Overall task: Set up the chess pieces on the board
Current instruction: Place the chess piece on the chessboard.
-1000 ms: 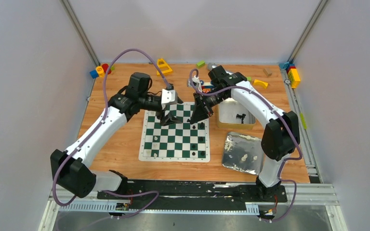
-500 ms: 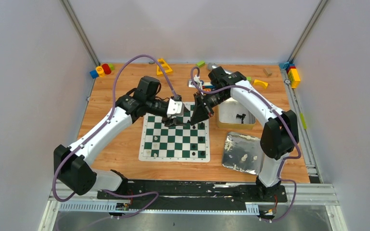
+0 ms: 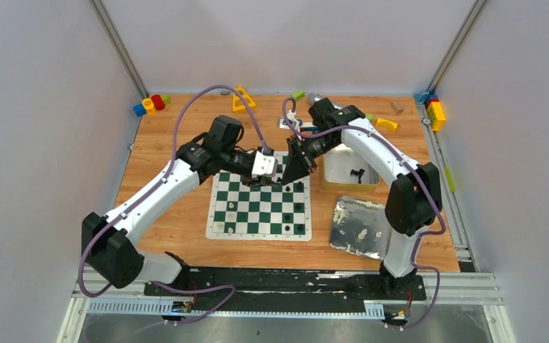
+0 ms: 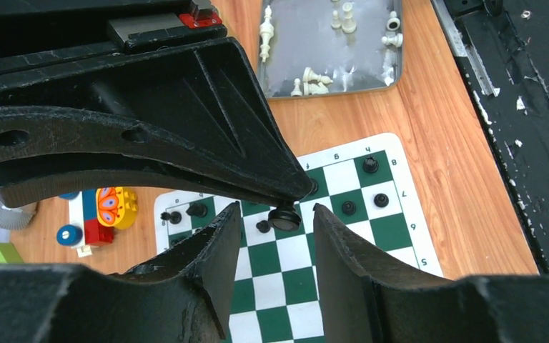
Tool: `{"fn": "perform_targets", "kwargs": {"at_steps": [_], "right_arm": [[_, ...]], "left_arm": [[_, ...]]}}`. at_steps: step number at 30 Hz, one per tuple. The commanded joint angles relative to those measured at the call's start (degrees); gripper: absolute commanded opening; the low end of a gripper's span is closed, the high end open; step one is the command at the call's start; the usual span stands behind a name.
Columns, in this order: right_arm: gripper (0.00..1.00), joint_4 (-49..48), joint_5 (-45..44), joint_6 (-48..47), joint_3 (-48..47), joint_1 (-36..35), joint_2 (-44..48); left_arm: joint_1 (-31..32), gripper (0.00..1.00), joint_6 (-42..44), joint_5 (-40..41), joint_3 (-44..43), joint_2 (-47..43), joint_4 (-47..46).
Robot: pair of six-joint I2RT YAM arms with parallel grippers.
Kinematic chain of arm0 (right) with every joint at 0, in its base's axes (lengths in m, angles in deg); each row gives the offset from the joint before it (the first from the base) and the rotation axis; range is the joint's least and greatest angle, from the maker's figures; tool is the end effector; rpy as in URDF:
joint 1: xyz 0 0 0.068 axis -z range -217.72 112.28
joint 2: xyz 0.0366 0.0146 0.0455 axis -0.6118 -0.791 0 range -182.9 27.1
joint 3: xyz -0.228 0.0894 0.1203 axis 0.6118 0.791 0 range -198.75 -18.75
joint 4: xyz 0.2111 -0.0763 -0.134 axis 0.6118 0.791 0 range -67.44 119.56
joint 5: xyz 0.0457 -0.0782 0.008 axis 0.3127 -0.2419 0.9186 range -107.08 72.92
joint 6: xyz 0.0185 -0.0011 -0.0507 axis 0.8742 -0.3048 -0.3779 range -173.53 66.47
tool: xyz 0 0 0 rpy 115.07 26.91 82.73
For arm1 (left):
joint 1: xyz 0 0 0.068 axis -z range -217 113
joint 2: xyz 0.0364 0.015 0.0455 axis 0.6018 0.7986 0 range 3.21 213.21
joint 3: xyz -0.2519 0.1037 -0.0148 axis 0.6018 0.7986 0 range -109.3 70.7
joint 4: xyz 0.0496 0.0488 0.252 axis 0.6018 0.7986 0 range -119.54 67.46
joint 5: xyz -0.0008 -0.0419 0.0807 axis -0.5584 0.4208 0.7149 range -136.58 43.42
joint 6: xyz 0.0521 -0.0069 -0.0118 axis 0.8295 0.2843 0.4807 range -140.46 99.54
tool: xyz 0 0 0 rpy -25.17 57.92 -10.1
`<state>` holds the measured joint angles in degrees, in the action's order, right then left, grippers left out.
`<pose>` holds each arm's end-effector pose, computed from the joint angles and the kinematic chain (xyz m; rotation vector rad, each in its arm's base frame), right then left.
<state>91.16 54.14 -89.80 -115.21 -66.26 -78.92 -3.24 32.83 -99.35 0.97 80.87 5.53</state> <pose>0.3019 0.2027 0.3021 -1.4123 1.8979 1.6695 0.2207 -0.1816 0.3319 1.7392 1.1866 -0.8546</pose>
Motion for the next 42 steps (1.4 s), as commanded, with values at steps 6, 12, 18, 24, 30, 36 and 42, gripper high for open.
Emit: {"fn": "perform_targets", "kwargs": {"at_steps": [6,12,18,24,30,36,42], "right_arm": [[0.01,0.44,2.84,-1.08,-2.30,-0.06,-0.75],[0.01,0.59,2.82,-1.08,-2.73,-0.05,-1.18],[0.08,0.58,2.29,-0.38,-3.59,0.04,-1.55],[0.40,-0.36,-0.96,4.33,-5.30,1.46,-0.64],[0.53,-10.67,-2.67,15.13,-0.20,6.72,4.83],[0.54,-27.75,-7.17,29.19,8.33,8.37,10.87],[0.53,-34.25,-9.29,36.68,11.39,8.45,12.19]], "left_arm": [[0.81,0.41,1.94,0.66,-0.06,0.71,0.17],[0.91,0.33,1.88,0.95,-0.05,0.73,0.35],[1.04,0.15,1.84,1.25,0.39,0.62,0.95],[0.94,0.00,-5.55,6.22,1.58,-0.50,-3.56],[0.20,0.00,-24.94,12.39,4.07,-1.43,-17.26],[-0.28,0.00,-44.85,15.41,5.11,0.17,-28.08],[-0.62,0.00,-56.33,14.02,6.89,2.31,-35.70]]}}
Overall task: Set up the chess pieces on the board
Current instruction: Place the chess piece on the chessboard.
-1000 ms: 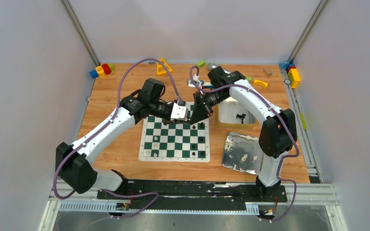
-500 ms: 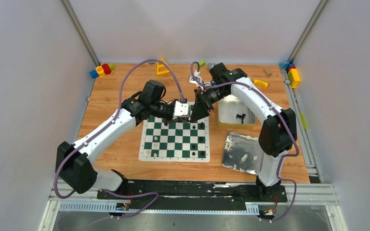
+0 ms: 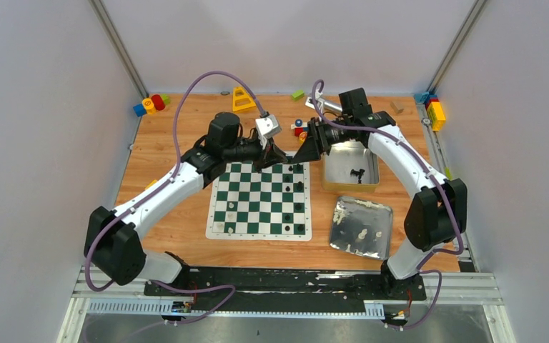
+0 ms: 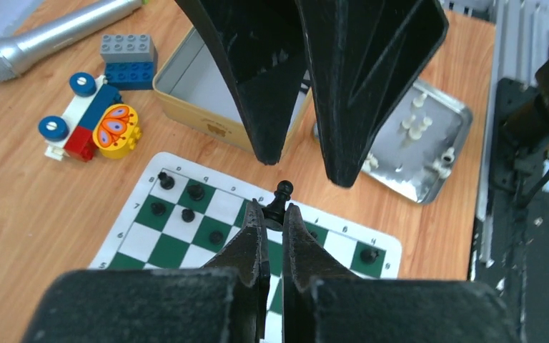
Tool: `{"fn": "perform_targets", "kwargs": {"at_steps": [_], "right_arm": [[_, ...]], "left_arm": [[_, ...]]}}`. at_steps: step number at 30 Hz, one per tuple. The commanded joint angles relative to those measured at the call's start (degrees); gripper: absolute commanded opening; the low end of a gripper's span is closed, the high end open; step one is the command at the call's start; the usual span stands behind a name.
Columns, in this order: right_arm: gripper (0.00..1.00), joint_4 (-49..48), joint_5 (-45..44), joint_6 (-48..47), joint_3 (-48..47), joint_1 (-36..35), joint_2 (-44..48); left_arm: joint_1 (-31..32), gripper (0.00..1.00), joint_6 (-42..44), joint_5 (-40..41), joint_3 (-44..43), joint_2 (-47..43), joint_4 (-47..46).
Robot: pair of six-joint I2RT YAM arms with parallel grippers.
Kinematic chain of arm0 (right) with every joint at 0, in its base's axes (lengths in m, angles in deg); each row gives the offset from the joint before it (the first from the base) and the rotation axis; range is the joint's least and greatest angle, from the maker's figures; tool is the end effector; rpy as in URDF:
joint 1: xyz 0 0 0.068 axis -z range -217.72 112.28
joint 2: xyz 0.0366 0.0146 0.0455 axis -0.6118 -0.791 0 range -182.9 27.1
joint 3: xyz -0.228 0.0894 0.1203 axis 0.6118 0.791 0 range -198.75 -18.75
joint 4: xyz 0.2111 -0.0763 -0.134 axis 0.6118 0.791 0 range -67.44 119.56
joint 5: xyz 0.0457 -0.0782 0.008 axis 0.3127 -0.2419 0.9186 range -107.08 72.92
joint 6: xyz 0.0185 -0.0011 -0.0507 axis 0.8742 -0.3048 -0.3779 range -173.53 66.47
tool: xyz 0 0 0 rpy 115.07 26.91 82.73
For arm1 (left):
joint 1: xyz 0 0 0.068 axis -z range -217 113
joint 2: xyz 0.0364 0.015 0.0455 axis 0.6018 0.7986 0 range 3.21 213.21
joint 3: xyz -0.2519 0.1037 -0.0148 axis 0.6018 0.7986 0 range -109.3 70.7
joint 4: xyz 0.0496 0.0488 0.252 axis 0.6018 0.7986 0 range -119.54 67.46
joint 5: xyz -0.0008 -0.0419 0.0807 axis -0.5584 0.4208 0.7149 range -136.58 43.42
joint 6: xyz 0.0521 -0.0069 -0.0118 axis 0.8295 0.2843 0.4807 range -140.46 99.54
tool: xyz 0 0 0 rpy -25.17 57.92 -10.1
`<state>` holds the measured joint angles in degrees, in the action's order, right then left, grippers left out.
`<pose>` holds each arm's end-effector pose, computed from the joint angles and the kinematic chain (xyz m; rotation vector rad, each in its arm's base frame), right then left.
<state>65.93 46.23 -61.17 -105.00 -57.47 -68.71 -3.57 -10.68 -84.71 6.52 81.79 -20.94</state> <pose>0.3211 0.1492 0.3228 -0.9785 2.0630 1.4501 0.2498 -0.1913 0.3297 1.1296 1.6442 -0.9217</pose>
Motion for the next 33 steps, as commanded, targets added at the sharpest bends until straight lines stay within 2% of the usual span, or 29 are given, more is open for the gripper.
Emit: {"fn": "perform_targets", "kwargs": {"at_steps": [1,6,10,18,25,33], "right_arm": [[0.53,-9.67,-1.27,9.23,1.37,-0.35,2.01],[0.43,-11.46,-0.10,11.14,1.98,-0.14,1.46],[0.32,-12.36,1.93,11.50,2.41,0.14,1.36],[0.33,-12.96,3.31,11.02,3.84,0.91,2.40],[0.39,-12.97,4.39,10.50,4.32,0.94,3.30],[0.29,-13.32,5.17,10.62,4.67,0.93,2.76]], "left_arm": [[-0.30,0.00,-13.80,-1.33,1.69,1.57,-11.31],[-0.34,0.00,-17.65,-2.94,4.19,2.00,-15.76],[-0.43,0.00,-18.86,-3.46,4.71,1.92,-17.12],[-1.33,0.00,-22.42,-4.97,6.47,1.66,-21.44],[-1.97,0.00,-23.40,-4.50,7.05,1.41,-22.19],[-2.23,0.00,-24.50,-4.42,7.62,1.46,-23.41]]}}
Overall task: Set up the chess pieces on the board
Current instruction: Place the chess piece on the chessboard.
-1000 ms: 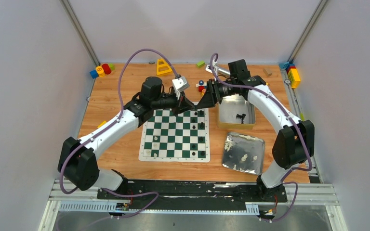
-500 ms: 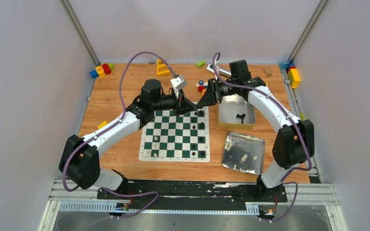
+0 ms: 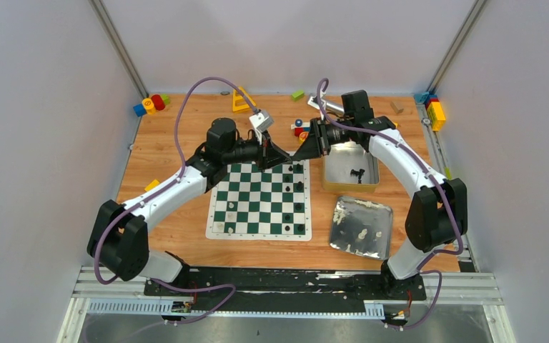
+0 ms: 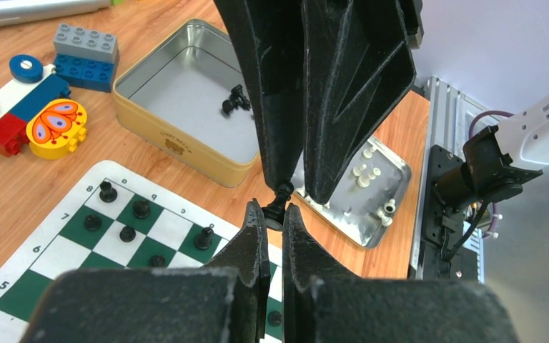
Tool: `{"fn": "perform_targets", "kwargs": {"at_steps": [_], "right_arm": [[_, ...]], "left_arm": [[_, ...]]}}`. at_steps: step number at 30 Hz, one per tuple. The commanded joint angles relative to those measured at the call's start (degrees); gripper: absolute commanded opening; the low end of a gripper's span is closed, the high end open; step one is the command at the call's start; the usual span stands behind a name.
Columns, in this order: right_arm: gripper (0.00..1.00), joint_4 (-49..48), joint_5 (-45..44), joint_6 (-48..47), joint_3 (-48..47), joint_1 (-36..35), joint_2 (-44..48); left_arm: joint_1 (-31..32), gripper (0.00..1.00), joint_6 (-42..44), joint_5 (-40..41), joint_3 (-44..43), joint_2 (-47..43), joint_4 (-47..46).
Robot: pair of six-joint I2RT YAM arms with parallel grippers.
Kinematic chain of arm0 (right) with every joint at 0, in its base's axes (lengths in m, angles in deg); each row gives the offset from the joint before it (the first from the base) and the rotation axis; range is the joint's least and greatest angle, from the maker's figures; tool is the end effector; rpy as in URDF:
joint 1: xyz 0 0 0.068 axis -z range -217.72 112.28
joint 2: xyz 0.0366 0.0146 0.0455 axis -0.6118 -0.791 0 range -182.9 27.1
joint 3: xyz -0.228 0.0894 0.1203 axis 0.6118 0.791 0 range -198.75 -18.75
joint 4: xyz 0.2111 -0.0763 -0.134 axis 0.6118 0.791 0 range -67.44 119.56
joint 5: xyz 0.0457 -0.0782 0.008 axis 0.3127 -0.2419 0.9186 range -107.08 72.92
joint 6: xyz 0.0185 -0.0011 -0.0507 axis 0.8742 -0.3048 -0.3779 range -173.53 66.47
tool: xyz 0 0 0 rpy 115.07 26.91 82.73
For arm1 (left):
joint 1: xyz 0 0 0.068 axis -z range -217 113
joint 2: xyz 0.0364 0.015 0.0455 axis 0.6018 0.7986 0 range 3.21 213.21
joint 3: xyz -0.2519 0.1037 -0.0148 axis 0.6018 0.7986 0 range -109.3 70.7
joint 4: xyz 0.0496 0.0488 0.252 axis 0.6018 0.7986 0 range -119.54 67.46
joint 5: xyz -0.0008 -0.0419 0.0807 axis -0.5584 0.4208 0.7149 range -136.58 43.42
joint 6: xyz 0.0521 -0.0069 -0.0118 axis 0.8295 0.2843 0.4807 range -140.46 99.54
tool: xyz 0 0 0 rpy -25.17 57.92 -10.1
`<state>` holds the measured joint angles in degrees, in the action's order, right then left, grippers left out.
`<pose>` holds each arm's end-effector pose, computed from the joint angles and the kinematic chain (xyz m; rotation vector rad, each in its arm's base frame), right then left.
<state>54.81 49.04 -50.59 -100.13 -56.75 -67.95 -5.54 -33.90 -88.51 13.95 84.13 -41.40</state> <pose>0.3269 0.1473 0.3134 -0.8648 2.0563 1.5449 0.2645 -0.1897 0.3073 0.8354 1.7008 -1.1982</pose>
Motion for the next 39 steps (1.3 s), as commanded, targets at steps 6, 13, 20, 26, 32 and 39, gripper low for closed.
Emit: {"fn": "perform_targets", "kwargs": {"at_steps": [6,13,20,26,32,39], "right_arm": [[0.20,-2.37,2.94,0.14,-0.60,0.21,1.59],[0.20,-2.44,3.23,0.31,-0.66,0.17,1.12],[0.20,-2.50,3.16,0.44,-0.60,0.04,0.63],[0.20,-2.50,3.36,0.49,-0.92,-0.35,0.19],[0.20,-2.44,3.33,0.40,-1.22,-0.82,-0.26],[0.10,-2.36,3.22,0.10,-1.66,-0.93,-0.08]], "left_arm": [[-0.31,0.00,-1.44,-0.91,0.39,-0.77,-3.30],[-0.26,0.00,-1.98,-0.76,0.33,-0.51,-3.61],[-0.26,0.00,-2.49,-0.89,0.33,-0.38,-4.04],[-0.26,0.00,-2.77,-1.11,0.40,-0.26,-4.26],[-0.26,0.00,-3.18,-1.24,0.41,-0.16,-4.71],[-0.26,0.00,-3.15,-1.44,1.11,-0.39,-4.92]]}}
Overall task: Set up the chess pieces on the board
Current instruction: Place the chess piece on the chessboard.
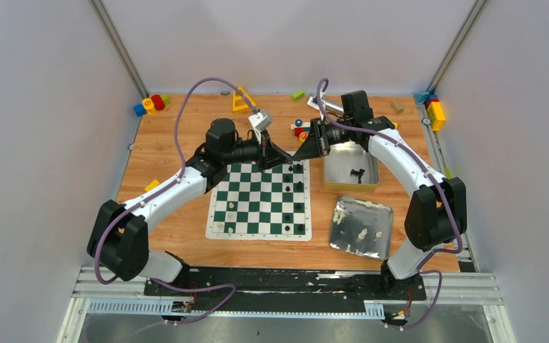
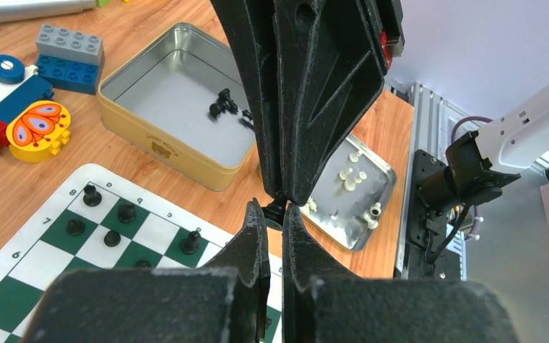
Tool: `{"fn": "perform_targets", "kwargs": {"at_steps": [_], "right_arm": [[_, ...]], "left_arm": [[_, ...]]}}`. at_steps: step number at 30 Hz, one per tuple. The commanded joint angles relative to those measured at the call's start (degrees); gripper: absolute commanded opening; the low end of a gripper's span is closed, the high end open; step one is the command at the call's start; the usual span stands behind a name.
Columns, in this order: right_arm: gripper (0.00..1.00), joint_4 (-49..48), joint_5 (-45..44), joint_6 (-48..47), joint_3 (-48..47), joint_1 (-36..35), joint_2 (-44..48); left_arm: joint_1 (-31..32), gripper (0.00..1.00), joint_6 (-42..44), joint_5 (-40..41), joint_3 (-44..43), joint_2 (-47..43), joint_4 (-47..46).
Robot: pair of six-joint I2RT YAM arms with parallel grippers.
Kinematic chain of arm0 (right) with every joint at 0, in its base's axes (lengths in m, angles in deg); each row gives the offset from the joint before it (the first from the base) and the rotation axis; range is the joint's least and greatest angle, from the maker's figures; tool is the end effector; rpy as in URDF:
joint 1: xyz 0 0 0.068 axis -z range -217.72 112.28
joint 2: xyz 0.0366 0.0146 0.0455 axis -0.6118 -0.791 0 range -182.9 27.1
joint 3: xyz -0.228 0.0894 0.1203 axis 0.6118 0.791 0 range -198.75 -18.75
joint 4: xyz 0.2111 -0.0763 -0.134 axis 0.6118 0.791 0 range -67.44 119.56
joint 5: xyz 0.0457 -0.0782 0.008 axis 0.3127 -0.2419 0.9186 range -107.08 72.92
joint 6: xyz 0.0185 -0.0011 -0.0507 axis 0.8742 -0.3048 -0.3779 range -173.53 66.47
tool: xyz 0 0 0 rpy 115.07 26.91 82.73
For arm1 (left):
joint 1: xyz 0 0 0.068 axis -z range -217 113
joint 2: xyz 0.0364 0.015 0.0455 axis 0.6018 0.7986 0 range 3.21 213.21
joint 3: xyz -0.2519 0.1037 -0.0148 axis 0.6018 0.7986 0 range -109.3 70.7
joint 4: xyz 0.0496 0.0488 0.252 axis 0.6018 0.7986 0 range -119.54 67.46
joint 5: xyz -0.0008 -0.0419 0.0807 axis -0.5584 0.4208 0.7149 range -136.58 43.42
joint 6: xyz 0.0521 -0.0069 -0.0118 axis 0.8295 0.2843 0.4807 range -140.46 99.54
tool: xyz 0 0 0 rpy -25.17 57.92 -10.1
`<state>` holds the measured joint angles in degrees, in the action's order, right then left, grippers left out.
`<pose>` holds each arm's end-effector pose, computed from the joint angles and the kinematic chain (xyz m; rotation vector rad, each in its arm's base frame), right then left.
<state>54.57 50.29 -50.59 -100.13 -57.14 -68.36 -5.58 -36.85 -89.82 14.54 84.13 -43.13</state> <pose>0.3269 0.1502 0.3117 -0.8803 2.0458 1.5747 0.2638 -0.1897 0.3068 0.8153 1.7047 -1.2495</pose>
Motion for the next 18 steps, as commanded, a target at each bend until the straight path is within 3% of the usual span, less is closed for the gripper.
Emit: {"fn": "perform_targets", "kwargs": {"at_steps": [1,4,6,8,10,12,14,18], "right_arm": [[0.07,-2.12,1.91,-0.08,-1.70,-0.47,0.41],[0.00,-1.39,0.91,-0.89,-2.15,-0.25,0.72],[0.00,-0.42,-1.02,-2.10,-2.63,-0.05,1.08],[0.00,1.36,-4.20,-4.63,-3.37,-0.05,1.52],[0.00,2.86,-7.84,-6.52,-3.99,-0.05,2.04],[0.00,6.39,-12.00,-9.00,-5.29,-0.21,1.86],[0.00,11.21,-17.27,-11.95,-7.92,-0.93,0.47],[0.00,17.77,-28.93,-16.52,-11.82,-3.22,-3.04]], "left_arm": [[-0.22,0.00,-0.17,-0.11,0.61,-0.48,-3.20],[-0.22,0.08,1.03,0.04,0.72,-0.78,-2.48],[-0.22,0.28,3.59,-0.31,0.55,-1.33,-0.70],[-0.40,0.57,7.77,-0.41,-0.03,-2.11,2.83],[-0.77,0.79,13.36,-0.02,-0.82,-3.53,7.86],[-1.62,0.93,20.11,1.05,-1.77,-4.95,13.75],[-3.22,0.99,25.52,2.19,-2.71,-6.28,20.06],[-8.06,1.00,31.23,6.15,-3.01,-9.47,28.40]]}}
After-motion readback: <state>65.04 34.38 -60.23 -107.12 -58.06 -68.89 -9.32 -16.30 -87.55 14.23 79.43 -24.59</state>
